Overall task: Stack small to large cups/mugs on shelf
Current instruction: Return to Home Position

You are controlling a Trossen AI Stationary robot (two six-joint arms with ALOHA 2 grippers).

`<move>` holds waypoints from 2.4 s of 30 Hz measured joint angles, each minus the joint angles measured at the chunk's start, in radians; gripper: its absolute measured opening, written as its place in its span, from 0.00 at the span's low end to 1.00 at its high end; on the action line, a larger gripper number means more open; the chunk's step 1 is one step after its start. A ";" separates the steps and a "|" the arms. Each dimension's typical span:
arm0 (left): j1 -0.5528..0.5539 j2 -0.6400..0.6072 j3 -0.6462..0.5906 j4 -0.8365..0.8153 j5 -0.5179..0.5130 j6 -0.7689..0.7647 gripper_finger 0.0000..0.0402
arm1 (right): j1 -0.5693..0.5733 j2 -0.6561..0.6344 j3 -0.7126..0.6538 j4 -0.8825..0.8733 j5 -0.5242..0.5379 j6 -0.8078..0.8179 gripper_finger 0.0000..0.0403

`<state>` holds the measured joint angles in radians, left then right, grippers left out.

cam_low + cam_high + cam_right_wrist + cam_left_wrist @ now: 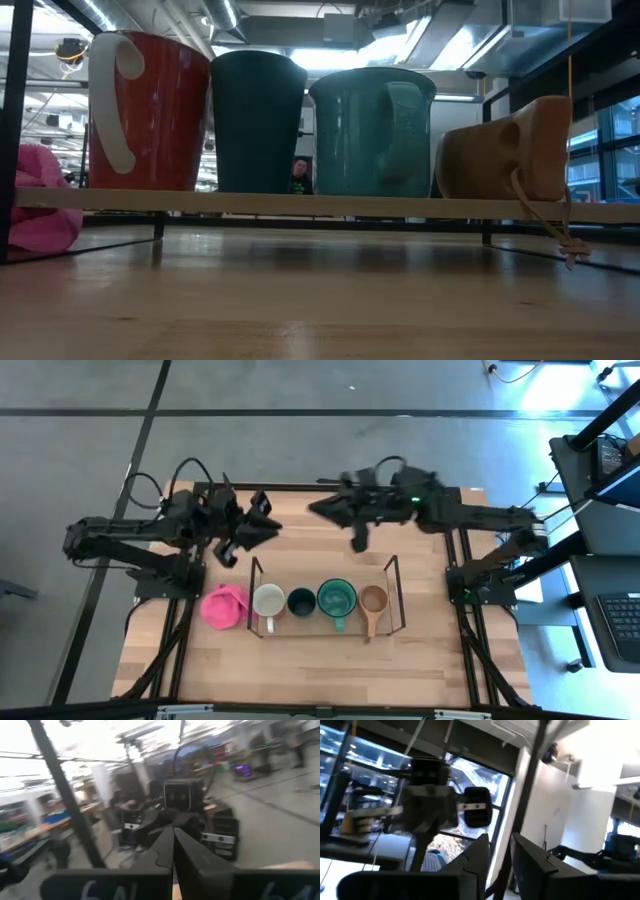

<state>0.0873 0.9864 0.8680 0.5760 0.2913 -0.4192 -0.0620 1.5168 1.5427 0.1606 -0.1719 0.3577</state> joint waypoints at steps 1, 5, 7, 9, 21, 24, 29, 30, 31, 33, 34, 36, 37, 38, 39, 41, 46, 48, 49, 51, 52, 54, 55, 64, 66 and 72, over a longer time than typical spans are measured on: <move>0.031 -0.009 -0.032 0.034 0.017 -0.033 0.19 | -0.008 -0.044 -0.047 0.002 0.029 -0.003 0.02; 0.113 -0.061 -0.160 0.180 0.070 -0.167 0.19 | -0.026 -0.222 -0.245 0.011 0.162 0.003 0.02; 0.130 -0.089 -0.216 0.223 0.066 -0.190 0.19 | -0.027 -0.312 -0.330 0.020 0.209 0.003 0.02; 0.149 -0.116 -0.267 0.237 0.051 -0.203 0.19 | -0.026 -0.404 -0.407 0.022 0.245 0.006 0.02; 0.183 -0.259 -0.391 0.215 -0.133 -0.153 0.19 | -0.025 -0.808 -0.696 -0.023 0.292 0.072 0.02; 0.183 -0.279 -0.395 0.219 -0.159 -0.126 0.18 | -0.026 -0.862 -0.737 -0.025 0.243 0.141 0.02; 0.183 -0.302 -0.396 0.222 -0.103 -0.164 0.18 | -0.025 -0.917 -0.781 -0.035 0.208 0.190 0.02; 0.183 -0.309 -0.396 0.229 -0.079 -0.172 0.18 | -0.025 -0.925 -0.783 -0.050 0.192 0.182 0.02; 0.183 -0.314 -0.396 0.232 -0.054 -0.177 0.18 | -0.026 -0.930 -0.783 -0.070 0.172 0.164 0.02; 0.183 -0.324 -0.396 0.231 -0.002 -0.180 0.18 | -0.026 -0.942 -0.783 -0.121 0.120 0.133 0.02; 0.183 -0.329 -0.396 0.228 0.035 -0.181 0.18 | -0.025 -0.946 -0.783 -0.151 0.100 0.125 0.02; 0.183 -0.339 -0.396 0.228 0.085 -0.185 0.18 | -0.025 -0.953 -0.783 -0.198 0.090 0.122 0.02; 0.183 -0.343 -0.396 0.227 0.099 -0.190 0.18 | -0.025 -0.954 -0.783 -0.213 0.094 0.130 0.02; 0.183 -0.346 -0.396 0.228 0.113 -0.184 0.18 | -0.025 -0.957 -0.783 -0.222 0.106 0.130 0.02; 0.183 -0.347 -0.396 0.228 0.127 -0.174 0.18 | -0.025 -0.957 -0.783 -0.223 0.121 0.120 0.02; 0.182 -0.347 -0.396 0.219 0.133 -0.167 0.18 | -0.026 -0.960 -0.783 -0.220 0.120 0.062 0.02; 0.183 -0.348 -0.464 0.238 0.103 -0.171 0.18 | -0.025 -0.983 -0.783 -0.248 0.072 -0.001 0.02; 0.183 -0.352 -0.518 0.291 0.091 -0.195 0.18 | -0.025 -0.991 -0.783 -0.249 0.052 -0.001 0.02; 0.183 -0.353 -0.545 0.345 0.089 -0.205 0.18 | -0.025 -0.993 -0.783 -0.249 0.033 -0.002 0.02; 0.183 -0.355 -0.595 0.452 0.081 -0.225 0.18 | -0.024 -1.000 -0.783 -0.249 0.011 -0.002 0.02; 0.183 -0.355 -0.617 0.495 0.074 -0.230 0.18 | -0.024 -1.004 -0.783 -0.250 0.009 -0.005 0.02; 0.183 -0.355 -0.655 0.560 0.062 -0.231 0.18 | -0.024 -1.010 -0.783 -0.254 0.003 -0.034 0.02; 0.183 -0.357 -0.670 0.578 0.059 -0.231 0.18 | -0.025 -1.013 -0.783 -0.264 -0.003 -0.053 0.02; 0.184 -0.382 -0.741 0.602 0.055 -0.226 0.18 | -0.025 -1.089 -0.813 -0.316 -0.007 -0.069 0.02; 0.192 -0.382 -0.762 0.603 0.061 -0.233 0.18 | -0.024 -1.126 -0.865 -0.290 0.001 -0.047 0.02; 0.202 -0.381 -0.833 0.704 0.064 -0.260 0.18 | -0.025 -1.269 -1.104 -0.067 0.019 0.055 0.02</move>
<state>0.2897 0.6056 0.0352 1.2804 0.3552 -0.6796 -0.0866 0.2475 0.4384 0.0937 -0.1533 0.4122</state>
